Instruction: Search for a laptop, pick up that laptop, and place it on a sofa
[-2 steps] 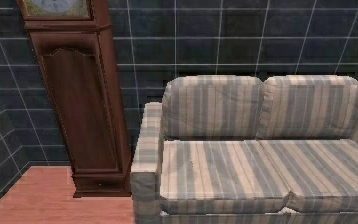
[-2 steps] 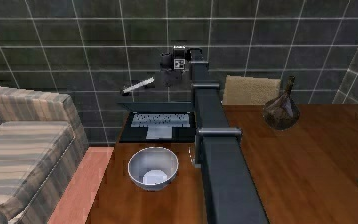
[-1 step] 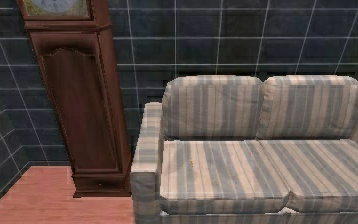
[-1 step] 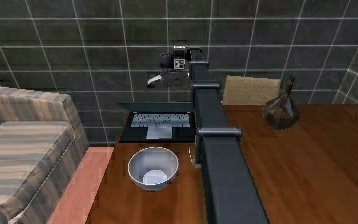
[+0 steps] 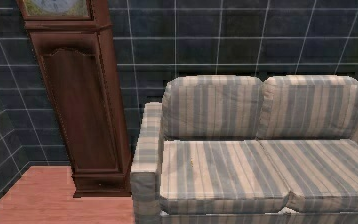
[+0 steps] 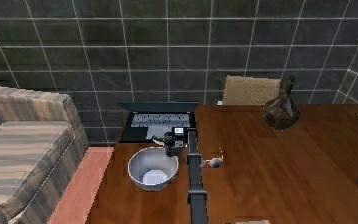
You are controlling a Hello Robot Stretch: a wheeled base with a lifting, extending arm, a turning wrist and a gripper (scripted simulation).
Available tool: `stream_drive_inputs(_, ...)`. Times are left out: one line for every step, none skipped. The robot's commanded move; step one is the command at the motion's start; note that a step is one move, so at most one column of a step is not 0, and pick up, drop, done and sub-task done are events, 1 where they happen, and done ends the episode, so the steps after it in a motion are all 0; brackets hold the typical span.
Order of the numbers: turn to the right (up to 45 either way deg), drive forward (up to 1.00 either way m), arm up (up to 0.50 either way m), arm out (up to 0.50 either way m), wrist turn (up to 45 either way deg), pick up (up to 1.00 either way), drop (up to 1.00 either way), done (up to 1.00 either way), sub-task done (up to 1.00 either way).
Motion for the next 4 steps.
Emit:
stream_drive_inputs(0.0, 0.0, 0.0, 0.0, 0.0, 1.0, 0.0, 0.0, 0.0)
stream_drive_inputs(0.0, 0.0, 0.1, 0.0, 0.0, 0.0, 0.0, 0.0, 0.0)
stream_drive_inputs(0.0, 0.0, 0.22, 0.0, 0.0, 0.0, 0.0, 0.0, 0.0)
stream_drive_inputs(0.0, 0.0, 0.0, 0.0, -45.0, 0.0, 0.0, 0.0, 0.0)
